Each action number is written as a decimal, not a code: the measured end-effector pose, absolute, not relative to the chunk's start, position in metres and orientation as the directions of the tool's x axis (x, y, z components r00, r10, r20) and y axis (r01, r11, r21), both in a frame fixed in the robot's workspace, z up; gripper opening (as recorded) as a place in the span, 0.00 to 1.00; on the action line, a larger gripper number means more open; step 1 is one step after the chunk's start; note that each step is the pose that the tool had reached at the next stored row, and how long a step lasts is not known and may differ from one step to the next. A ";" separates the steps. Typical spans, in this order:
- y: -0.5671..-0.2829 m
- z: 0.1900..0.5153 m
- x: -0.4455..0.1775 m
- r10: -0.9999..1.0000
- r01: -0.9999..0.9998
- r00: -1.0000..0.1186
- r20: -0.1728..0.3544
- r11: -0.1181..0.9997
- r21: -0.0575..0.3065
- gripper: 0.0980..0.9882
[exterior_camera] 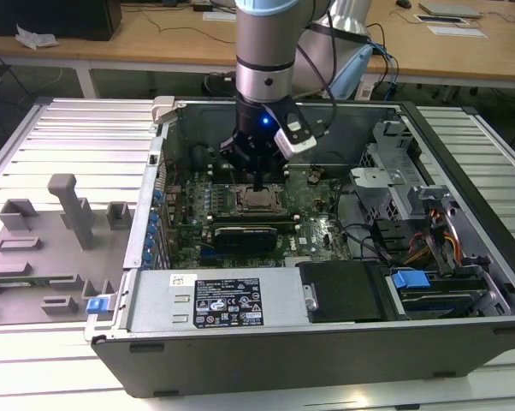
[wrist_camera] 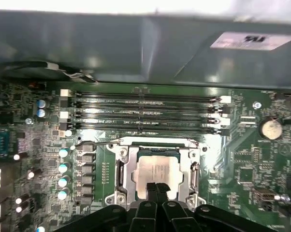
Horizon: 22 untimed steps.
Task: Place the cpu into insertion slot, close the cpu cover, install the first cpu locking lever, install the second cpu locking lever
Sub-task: 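Close the cpu cover, then install the first cpu locking lever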
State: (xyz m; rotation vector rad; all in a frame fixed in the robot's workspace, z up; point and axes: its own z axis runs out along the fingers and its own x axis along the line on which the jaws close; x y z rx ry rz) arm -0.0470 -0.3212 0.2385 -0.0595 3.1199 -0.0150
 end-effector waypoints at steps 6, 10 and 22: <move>-0.321 0.244 -0.047 -0.038 -0.038 -0.999 -0.021 0.999 -0.010 0.01; -0.321 0.244 -0.047 -0.038 -0.038 -0.999 -0.021 0.999 -0.011 0.01; -0.321 0.244 -0.047 -0.038 -0.038 -0.999 -0.021 0.999 -0.011 0.01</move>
